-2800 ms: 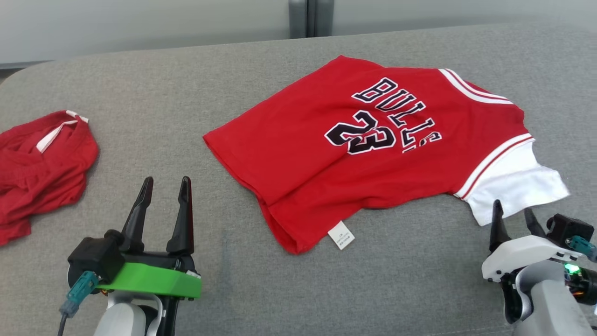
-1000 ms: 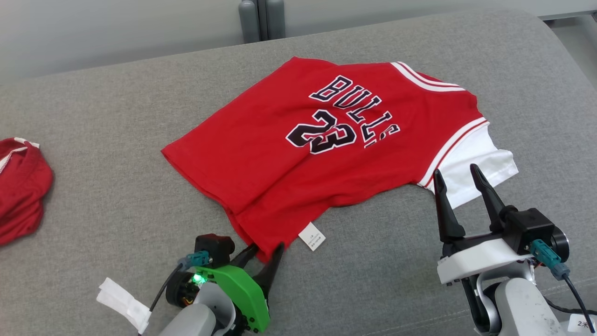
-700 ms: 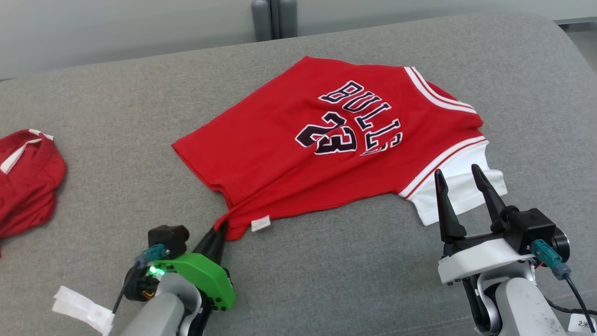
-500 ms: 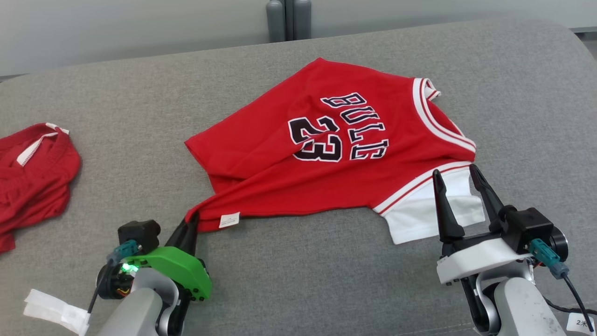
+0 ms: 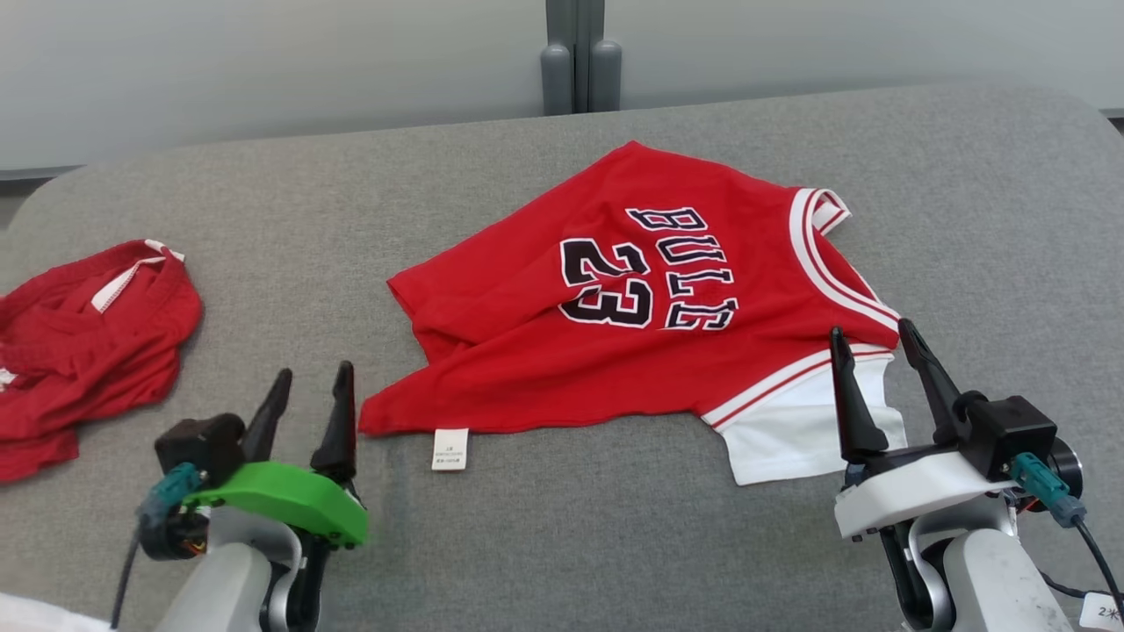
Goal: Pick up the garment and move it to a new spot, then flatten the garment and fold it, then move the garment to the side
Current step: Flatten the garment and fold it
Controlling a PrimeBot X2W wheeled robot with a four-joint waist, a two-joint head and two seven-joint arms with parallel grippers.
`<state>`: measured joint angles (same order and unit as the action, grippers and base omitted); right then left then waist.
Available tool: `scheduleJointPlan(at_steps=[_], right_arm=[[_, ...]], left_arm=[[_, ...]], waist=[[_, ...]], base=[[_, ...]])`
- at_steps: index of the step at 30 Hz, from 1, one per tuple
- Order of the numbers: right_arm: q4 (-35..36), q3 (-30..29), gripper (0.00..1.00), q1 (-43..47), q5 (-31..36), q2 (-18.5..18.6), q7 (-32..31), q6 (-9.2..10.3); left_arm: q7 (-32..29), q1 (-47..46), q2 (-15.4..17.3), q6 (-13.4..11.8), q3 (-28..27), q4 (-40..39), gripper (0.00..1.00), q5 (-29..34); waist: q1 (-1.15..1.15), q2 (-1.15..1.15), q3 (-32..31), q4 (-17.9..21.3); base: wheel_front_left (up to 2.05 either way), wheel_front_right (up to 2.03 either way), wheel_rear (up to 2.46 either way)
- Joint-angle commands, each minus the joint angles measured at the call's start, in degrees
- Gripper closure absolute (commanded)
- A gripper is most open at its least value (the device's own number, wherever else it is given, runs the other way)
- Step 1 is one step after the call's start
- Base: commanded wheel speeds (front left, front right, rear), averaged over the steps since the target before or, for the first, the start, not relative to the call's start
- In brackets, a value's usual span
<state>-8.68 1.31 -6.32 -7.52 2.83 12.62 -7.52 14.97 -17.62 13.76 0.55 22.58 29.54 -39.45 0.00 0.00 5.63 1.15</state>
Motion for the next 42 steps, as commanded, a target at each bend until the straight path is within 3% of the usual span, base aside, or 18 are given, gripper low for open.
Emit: scheduleJointPlan(at_steps=[1, 8, 15, 42], right_arm=[[0.46, -0.24, 0.00, 0.44, -0.58, 0.10, -0.25, 0.07], [0.88, -1.64, 0.00, 0.90, -1.07, 0.12, -0.25, 0.07], [-0.10, -3.53, 0.00, 1.79, -0.30, 0.12, 0.16, 0.07], [-3.67, -3.73, 0.00, 0.58, -1.65, 0.13, 0.09, 0.07]], left_arm=[[0.24, 1.95, -0.18, 0.01, -2.59, -2.62, 0.00, 1.18], [0.16, 9.73, -4.02, 3.78, -14.97, -16.88, 0.00, 11.56], [0.17, 13.70, -7.19, 6.27, -19.58, -20.30, 0.00, 17.20], [0.18, 13.61, -6.75, 7.02, -16.92, -13.70, 0.00, 15.06]], waist=[[0.00, 0.00, -0.94, -0.82], [0.00, 0.00, -2.93, -1.58], [0.00, 0.00, -4.52, -1.90], [0.00, 0.00, -4.30, -1.22]], base=[[0.00, 0.00, 0.00], [0.00, 0.00, 0.00], [0.00, 0.00, 0.00], [0.00, 0.00, 0.00]])
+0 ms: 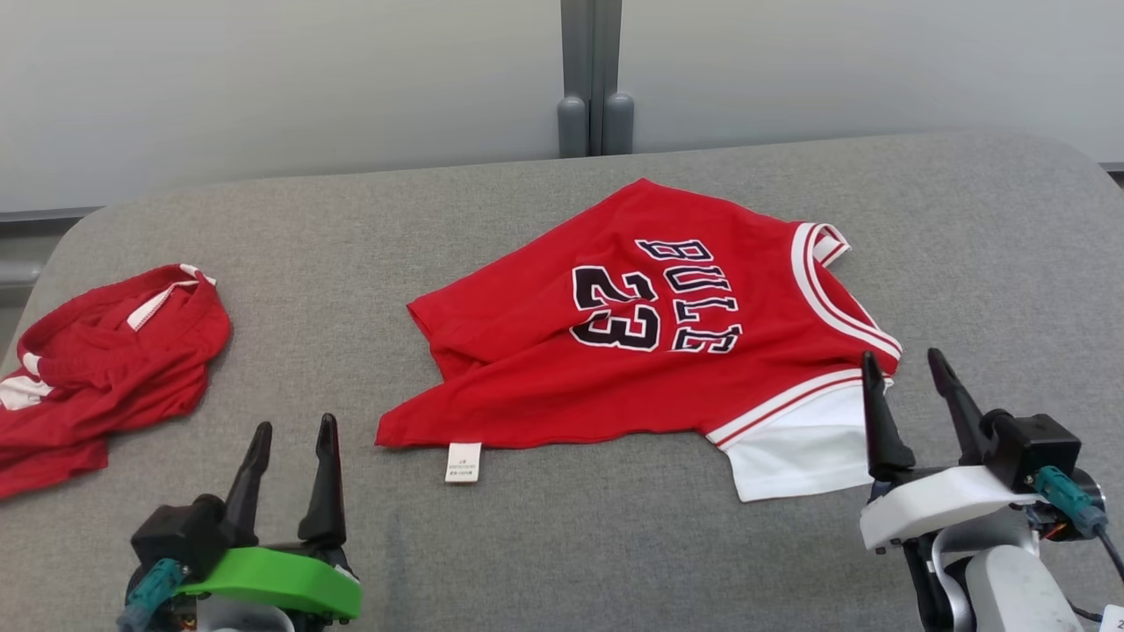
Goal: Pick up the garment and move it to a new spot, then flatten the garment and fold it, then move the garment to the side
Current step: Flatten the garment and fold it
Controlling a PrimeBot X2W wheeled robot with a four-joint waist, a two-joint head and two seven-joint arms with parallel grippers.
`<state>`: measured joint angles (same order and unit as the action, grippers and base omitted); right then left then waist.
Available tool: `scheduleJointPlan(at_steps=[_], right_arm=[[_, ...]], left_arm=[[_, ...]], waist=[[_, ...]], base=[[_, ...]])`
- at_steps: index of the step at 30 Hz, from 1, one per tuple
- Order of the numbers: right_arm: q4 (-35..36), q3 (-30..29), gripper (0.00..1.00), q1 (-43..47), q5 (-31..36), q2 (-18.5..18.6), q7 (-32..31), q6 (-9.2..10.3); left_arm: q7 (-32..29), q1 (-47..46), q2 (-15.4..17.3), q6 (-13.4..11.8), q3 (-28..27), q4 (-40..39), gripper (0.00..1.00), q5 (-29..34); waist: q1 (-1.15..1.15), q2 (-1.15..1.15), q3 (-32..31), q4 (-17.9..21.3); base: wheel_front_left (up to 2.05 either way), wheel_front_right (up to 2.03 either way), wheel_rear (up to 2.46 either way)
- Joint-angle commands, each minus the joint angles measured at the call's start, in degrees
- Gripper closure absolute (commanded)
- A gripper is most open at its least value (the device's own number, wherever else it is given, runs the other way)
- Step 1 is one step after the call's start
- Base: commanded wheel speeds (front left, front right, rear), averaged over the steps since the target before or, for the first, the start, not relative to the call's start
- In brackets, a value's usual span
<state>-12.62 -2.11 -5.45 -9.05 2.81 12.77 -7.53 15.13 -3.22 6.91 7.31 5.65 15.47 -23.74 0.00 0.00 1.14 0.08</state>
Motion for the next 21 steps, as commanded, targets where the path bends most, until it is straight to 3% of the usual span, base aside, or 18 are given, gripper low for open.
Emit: scheduleJointPlan(at_steps=[1, 12, 21], right_arm=[[0.76, -1.02, 0.00, -0.06, -0.35, 0.18, -0.58, 0.08], [0.96, -6.25, 0.00, 1.92, 2.02, 0.12, -15.61, 0.08], [-5.39, -5.33, 0.00, -1.43, 2.42, 0.12, -17.60, 0.08]], left_arm=[[-0.01, -1.27, 0.01, 0.27, 0.97, 1.31, 0.00, -1.60], [-10.40, -9.94, -0.65, -2.35, 3.30, 11.20, 0.00, -3.70], [-12.46, -14.70, -2.22, -4.28, 6.16, 19.21, 0.00, -2.64]], waist=[[0.00, 0.00, 0.43, -0.24], [0.00, 0.00, 5.10, 0.64], [0.00, 0.00, 8.61, 1.78]], base=[[0.00, 0.00, 0.00], [0.00, 0.00, 0.00], [0.00, 0.00, 0.00]])
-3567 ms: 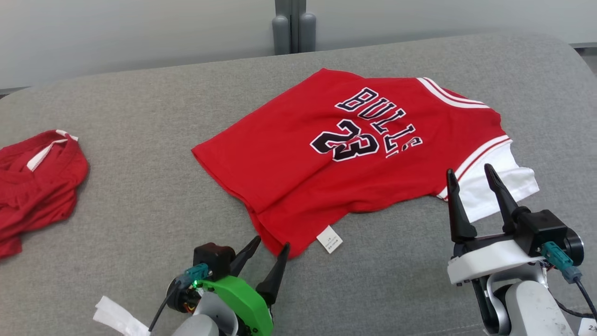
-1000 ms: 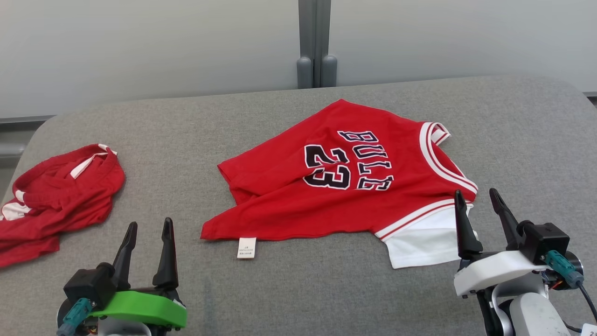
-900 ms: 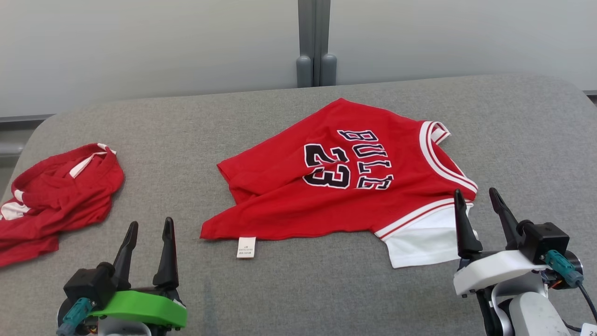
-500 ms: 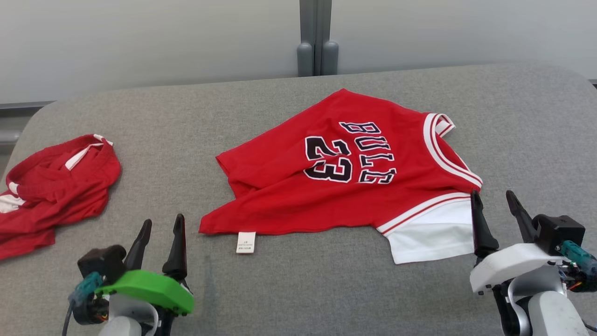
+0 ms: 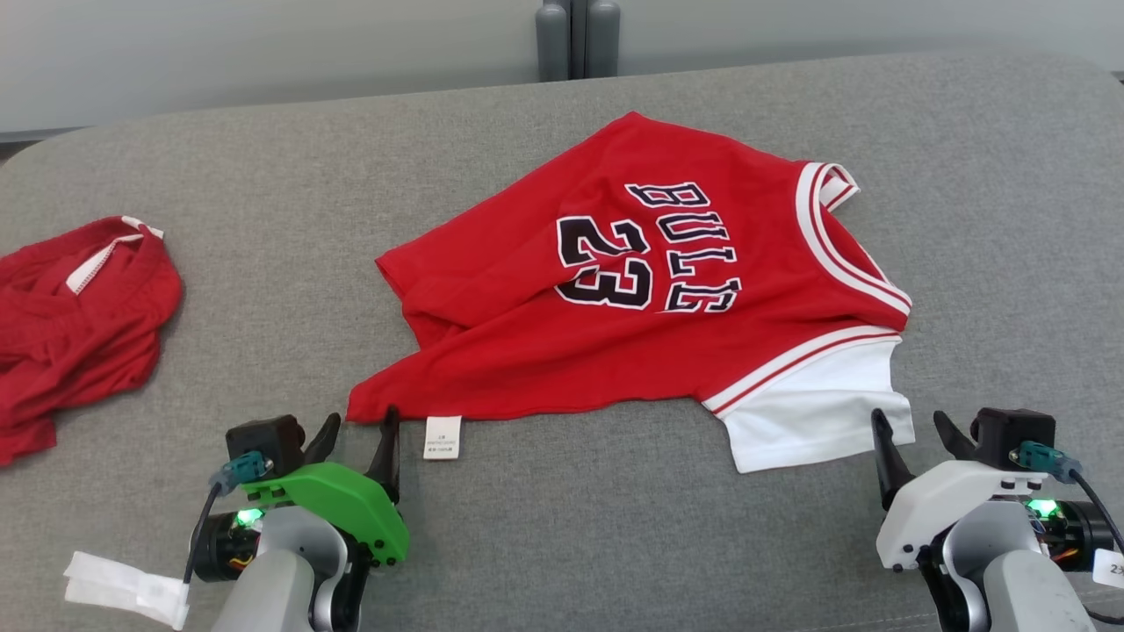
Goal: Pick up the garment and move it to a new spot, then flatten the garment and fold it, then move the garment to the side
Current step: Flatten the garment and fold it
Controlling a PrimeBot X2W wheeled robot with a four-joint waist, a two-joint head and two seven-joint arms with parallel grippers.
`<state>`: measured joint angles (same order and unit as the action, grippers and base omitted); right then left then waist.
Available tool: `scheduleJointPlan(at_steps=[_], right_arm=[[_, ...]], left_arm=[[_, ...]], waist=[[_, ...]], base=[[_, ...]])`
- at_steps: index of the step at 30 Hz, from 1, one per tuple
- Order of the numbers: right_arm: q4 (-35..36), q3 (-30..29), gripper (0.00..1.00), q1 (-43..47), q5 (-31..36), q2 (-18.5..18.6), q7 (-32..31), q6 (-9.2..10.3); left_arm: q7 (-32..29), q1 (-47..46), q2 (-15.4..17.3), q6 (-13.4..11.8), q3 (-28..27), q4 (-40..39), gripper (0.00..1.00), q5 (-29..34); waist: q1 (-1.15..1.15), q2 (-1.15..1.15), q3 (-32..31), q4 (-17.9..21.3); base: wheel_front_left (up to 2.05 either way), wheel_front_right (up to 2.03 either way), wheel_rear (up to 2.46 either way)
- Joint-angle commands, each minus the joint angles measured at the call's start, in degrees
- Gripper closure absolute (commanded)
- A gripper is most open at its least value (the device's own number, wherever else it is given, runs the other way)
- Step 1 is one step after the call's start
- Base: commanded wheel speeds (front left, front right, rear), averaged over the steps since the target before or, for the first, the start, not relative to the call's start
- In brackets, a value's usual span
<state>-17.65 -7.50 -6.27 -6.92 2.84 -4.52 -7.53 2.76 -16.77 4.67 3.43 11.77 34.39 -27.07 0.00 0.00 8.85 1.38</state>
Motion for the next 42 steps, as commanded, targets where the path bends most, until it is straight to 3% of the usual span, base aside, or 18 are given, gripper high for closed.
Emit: scheduleJointPlan(at_steps=[1, 19, 20, 21, 22, 32, 37, 42], right_arm=[[-1.11, 0.14, 0.00, -1.05, 0.60, 0.10, -0.37, 0.08], [-11.94, 4.03, 0.02, -5.13, 1.27, -0.19, -3.71, 0.01], [-12.08, 4.38, 0.45, -5.09, 1.12, -0.29, -3.95, 0.00], [-12.26, 5.06, 1.00, -5.03, 0.90, -0.32, -4.38, -0.06], [-12.31, 5.41, 1.00, -5.03, 0.76, -0.36, -4.47, -0.14], [-4.96, 4.05, 1.00, -4.53, -2.86, 0.12, -1.66, 0.06], [4.89, 3.00, 1.00, -2.46, -7.21, 0.12, -3.89, 0.06], [17.23, 0.46, 1.00, 0.80, -14.18, 0.11, -7.76, 0.06]], left_arm=[[-0.36, -1.57, -0.13, -0.51, 0.21, 1.03, 0.00, 0.50], [-1.26, -8.14, -0.84, -0.11, 2.38, 11.59, 0.00, -0.33], [-1.20, -8.25, -0.84, 0.29, 2.61, 11.88, 0.39, -0.40], [-1.01, -8.39, -0.75, 0.75, 3.01, 12.11, 0.85, -0.29], [-0.36, -8.56, -0.77, 1.14, 3.26, 12.08, 1.00, -0.19], [9.62, -8.33, -0.42, 3.15, 2.16, 7.19, 1.00, -2.73], [10.74, -5.04, -0.64, 3.86, 1.91, -2.27, 1.00, -7.18], [7.28, -0.42, -0.53, 4.09, 1.89, -15.86, 1.00, -14.81]], waist=[[0.00, 0.00, 1.18, 0.46], [0.00, 0.00, 4.04, 0.19], [0.00, 0.00, 4.01, 0.25], [0.00, 0.00, 4.00, 0.33], [0.00, 0.00, 4.00, 0.39], [0.00, 0.00, 1.86, 0.61], [0.00, 0.00, 0.06, 0.90], [0.00, 0.00, -1.24, 1.17]], base=[[0.00, 0.00, 0.00], [0.00, 0.00, 0.00], [0.00, 0.00, 0.00], [0.00, 0.00, 0.00], [0.00, 0.00, 0.00], [0.00, 0.00, 0.00], [0.00, 0.00, 0.00], [0.00, 0.00, 0.00]])
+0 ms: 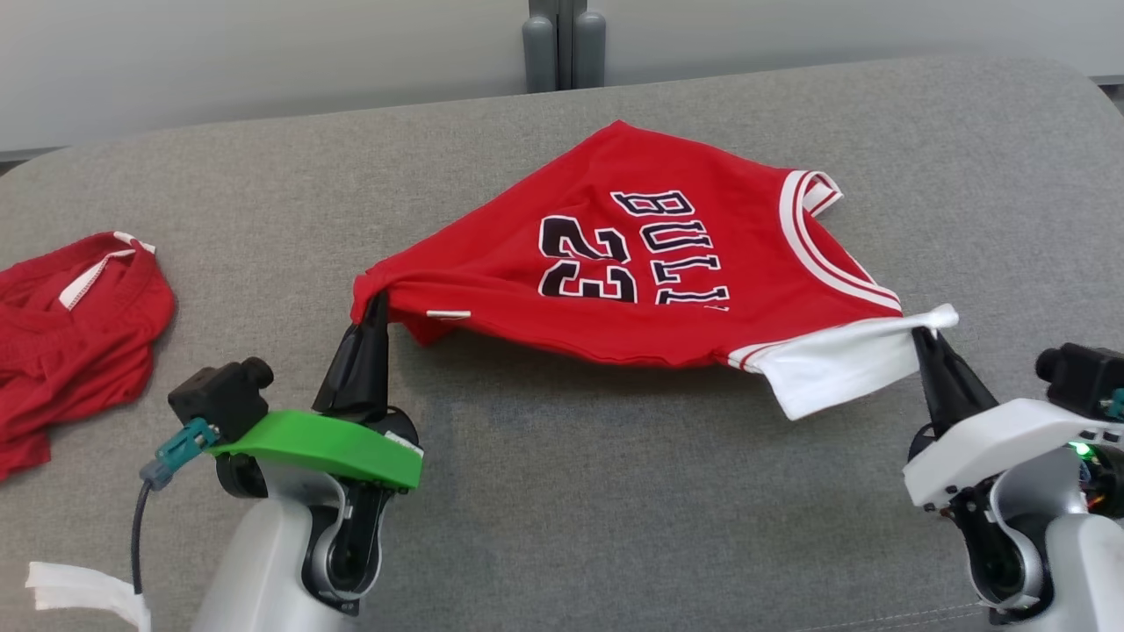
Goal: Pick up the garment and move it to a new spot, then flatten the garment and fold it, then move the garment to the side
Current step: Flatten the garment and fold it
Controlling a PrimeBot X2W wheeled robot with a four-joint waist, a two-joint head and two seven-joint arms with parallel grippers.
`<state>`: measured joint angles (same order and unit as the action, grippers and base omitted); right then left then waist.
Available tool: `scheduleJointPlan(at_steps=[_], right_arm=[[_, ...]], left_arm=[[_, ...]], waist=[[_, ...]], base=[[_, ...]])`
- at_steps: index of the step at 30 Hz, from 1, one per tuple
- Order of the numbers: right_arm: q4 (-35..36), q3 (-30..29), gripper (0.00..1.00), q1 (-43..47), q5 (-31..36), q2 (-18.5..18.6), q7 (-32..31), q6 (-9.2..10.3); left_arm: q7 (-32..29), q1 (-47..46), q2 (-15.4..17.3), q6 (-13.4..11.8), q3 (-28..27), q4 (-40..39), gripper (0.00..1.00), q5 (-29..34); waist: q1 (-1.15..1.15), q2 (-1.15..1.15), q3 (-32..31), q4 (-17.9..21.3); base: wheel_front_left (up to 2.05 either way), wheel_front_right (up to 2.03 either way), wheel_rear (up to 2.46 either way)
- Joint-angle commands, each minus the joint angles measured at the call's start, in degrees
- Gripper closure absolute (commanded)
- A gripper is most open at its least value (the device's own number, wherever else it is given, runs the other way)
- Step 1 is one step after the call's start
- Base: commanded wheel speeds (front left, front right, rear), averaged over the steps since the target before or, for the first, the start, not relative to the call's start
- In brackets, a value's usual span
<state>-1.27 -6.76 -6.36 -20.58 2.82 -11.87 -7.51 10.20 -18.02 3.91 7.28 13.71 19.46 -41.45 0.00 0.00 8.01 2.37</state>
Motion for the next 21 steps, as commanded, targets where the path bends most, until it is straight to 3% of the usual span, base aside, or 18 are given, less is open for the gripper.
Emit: scheduleJointPlan(at_steps=[1, 6, 12, 17, 21], right_arm=[[3.06, -0.68, 1.00, 1.69, -1.56, 0.13, -1.40, 0.04], [16.40, -3.88, 1.00, 4.81, -6.19, 0.13, -5.32, 0.03], [27.66, -5.56, 1.00, 0.70, -6.77, 1.09, -9.17, 0.02], [26.55, -2.07, 1.00, -10.42, -6.20, 3.93, -11.51, 0.02], [18.25, 1.43, 1.00, -24.59, -6.68, 5.81, -12.48, 0.02]], left_arm=[[-1.00, 1.78, 0.62, 0.24, 0.01, -3.63, 1.00, -1.36], [-6.56, 6.85, 1.60, 0.02, -0.03, -19.23, 1.00, -7.86], [-15.01, 7.07, 2.21, -3.26, 0.16, -33.09, 1.00, -14.15], [-21.88, -0.07, 3.71, -6.26, -0.85, -35.21, 1.00, -17.66], [-25.37, -12.04, 3.87, -7.79, -4.49, -31.67, 1.00, -21.55]], waist=[[0.00, 0.00, -0.51, 0.25], [0.00, 0.00, 0.04, 0.99], [0.00, 0.00, 5.00, 2.19], [0.00, 0.00, 13.63, 4.14], [0.00, 0.00, 21.75, 5.60]], base=[[0.00, 0.00, 0.00], [0.00, 0.00, 0.00], [0.00, 0.00, 0.00], [0.00, 0.00, 0.00], [0.00, 0.00, 0.00]])
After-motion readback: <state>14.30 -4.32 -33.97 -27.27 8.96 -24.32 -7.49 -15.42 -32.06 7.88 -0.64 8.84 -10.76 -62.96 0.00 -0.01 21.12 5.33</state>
